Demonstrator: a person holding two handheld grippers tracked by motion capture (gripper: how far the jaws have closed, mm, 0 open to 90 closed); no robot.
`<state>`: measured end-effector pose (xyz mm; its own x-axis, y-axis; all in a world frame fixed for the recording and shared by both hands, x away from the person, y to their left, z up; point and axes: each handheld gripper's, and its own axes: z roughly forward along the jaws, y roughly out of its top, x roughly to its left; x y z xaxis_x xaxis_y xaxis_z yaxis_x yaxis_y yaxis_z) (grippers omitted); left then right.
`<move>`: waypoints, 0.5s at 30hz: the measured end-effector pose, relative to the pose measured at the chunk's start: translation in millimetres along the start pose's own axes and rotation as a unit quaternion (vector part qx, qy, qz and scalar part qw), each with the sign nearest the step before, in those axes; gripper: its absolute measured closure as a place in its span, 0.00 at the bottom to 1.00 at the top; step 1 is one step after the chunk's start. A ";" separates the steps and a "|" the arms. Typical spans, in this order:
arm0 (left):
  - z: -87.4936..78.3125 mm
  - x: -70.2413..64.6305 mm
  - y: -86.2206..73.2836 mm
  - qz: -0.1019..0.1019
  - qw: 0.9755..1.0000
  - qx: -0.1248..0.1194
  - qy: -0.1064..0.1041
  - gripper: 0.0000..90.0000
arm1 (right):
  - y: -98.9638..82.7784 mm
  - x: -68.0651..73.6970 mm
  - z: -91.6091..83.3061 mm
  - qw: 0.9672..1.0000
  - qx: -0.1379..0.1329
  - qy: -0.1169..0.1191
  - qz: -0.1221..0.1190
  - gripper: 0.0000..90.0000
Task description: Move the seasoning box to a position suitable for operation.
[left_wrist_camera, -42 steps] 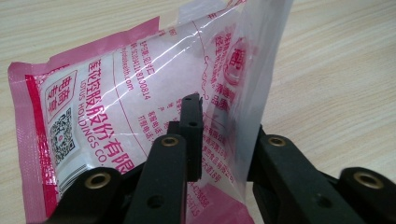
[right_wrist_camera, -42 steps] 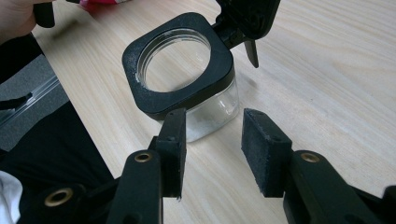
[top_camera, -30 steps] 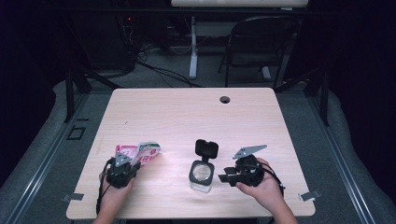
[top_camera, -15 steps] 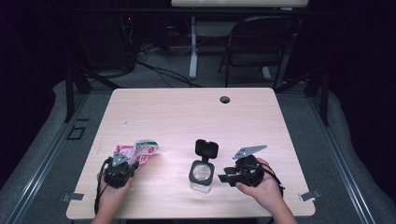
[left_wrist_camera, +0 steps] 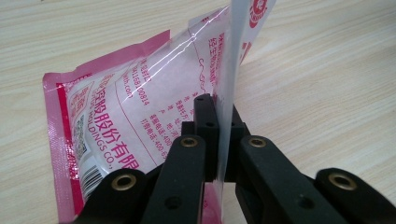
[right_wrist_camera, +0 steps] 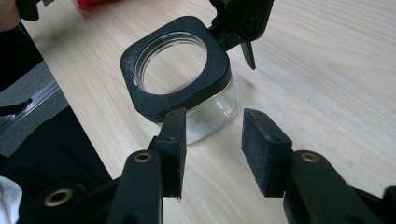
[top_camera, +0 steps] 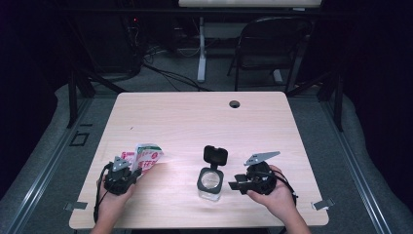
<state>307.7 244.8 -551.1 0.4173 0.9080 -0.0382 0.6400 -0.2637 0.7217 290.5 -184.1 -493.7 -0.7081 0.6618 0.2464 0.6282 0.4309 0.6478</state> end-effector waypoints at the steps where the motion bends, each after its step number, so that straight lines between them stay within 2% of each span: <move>1: 0.0 0.0 0.0 0.000 1.000 0.000 0.000 1.00 | -0.2 -0.2 0.1 1.000 -0.001 0.000 0.001 0.67; 4: -3.4 2.3 3.5 0.002 1.000 0.009 -0.003 1.00 | -0.4 -0.8 -0.4 1.000 -0.001 -0.002 0.003 0.67; 11: -12.1 3.7 10.7 -0.002 1.000 0.009 -0.002 1.00 | -0.8 -2.0 -0.8 1.000 -0.002 -0.002 0.005 0.67; 15: -22.4 7.4 20.9 0.014 1.000 0.012 0.004 1.00 | -0.7 -2.9 -2.3 1.000 -0.002 -0.002 0.003 0.67</move>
<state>309.7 253.3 -520.8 0.4302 0.9027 -0.0114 0.6433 -0.2977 0.7054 291.4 -187.8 -493.2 -0.7031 0.6664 0.2481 0.6314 0.4247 0.6488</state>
